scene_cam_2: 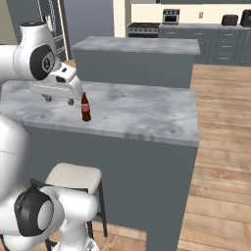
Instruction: Place the large bottle from the dining counter next to the other large bottle outside the sink, and place the small bottle from the dining counter next to the other small bottle inside the sink.
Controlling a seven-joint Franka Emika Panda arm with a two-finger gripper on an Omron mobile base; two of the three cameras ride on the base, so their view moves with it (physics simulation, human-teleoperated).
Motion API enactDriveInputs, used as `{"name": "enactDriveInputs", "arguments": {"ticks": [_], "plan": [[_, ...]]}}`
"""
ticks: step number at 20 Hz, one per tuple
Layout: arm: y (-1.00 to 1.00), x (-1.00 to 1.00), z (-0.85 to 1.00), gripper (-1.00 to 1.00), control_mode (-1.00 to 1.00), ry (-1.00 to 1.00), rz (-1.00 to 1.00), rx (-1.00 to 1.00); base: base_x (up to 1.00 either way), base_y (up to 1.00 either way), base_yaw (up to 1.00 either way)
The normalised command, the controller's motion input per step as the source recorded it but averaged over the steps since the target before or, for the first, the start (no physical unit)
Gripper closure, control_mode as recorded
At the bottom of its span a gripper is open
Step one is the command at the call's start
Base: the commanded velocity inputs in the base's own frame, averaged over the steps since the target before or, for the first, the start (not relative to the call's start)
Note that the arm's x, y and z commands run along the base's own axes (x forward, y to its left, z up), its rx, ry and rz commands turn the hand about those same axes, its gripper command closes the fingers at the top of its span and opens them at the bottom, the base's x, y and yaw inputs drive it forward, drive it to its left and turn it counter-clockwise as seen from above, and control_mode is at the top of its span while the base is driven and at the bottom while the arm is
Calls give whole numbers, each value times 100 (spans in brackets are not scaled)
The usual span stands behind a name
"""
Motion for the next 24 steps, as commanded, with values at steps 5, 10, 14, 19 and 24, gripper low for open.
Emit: {"name": "enactDriveInputs", "arguments": {"ticks": [5, 10, 14, 19, 24], "plan": [[2, 49, -9, -100, -100, -3, 0, 0, 0, 0, 0], [0, 37, -15, -100, -100, -3, 0, 2, 0, 0, 0], [-5, 36, 0, -100, -100, 0, 0, 0, 0, 0, 0], [-19, 41, 0, -100, -100, 2, 0, 0, 0, 0, 0], [-4, 13, 0, -100, -100, 0, 0, 0, 0, 0, 0]]}}
